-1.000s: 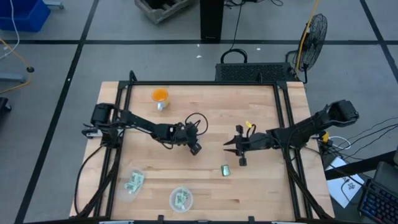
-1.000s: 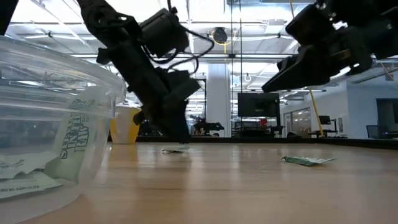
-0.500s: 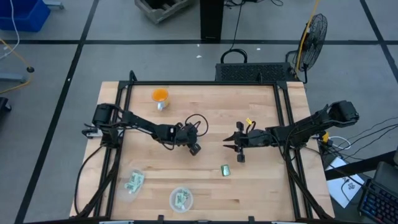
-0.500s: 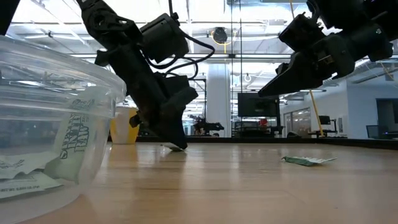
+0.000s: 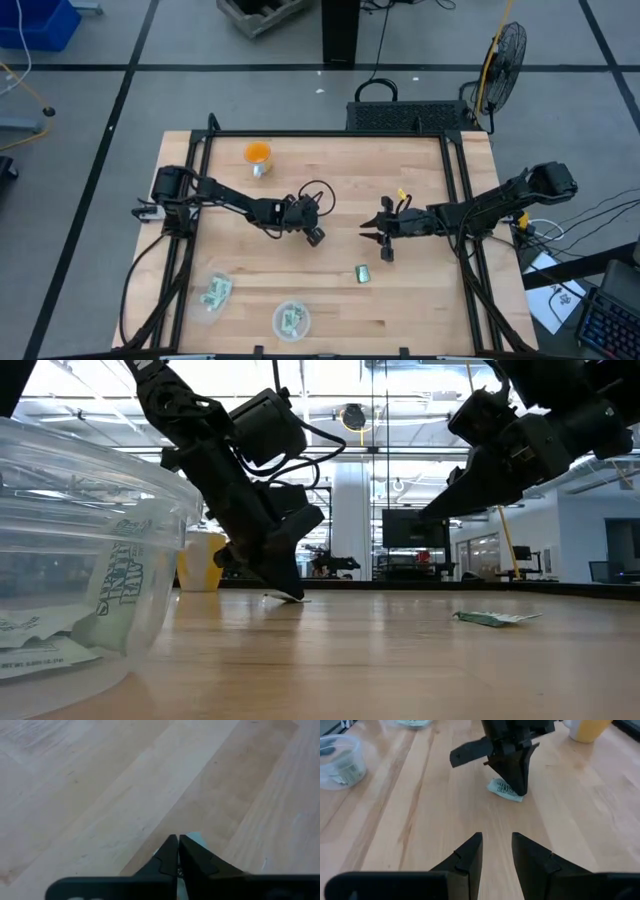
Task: Pick and place items into bin
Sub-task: Put the stevia packet into the left transparent bin
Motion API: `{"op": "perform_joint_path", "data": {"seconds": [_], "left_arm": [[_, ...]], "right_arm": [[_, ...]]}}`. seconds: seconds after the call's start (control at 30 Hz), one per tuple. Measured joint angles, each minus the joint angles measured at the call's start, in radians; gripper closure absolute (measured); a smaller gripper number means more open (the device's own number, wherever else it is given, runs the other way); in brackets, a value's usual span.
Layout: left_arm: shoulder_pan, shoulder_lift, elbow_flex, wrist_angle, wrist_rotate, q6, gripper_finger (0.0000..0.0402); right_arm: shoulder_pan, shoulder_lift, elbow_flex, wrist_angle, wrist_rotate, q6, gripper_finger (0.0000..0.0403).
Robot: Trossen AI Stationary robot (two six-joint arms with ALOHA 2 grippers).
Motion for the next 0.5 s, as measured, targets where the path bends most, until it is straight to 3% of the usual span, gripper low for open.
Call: {"op": "perform_joint_path", "data": {"seconds": [0.13,0.3,0.5], "left_arm": [[0.000,0.001,-0.001,0.040,0.005,0.037,0.0355],[0.001,0.002,-0.002,0.069,0.047,0.066,0.0300],[0.002,0.002,-0.002,0.067,0.051,0.076,0.0251]], "right_arm": [[0.000,0.000,-0.004,0.001,0.000,0.016,0.0303],[0.000,0.000,-0.035,0.003,0.000,0.020,0.0303],[0.000,0.000,-0.086,0.096,0.000,0.066,0.0303]]}}
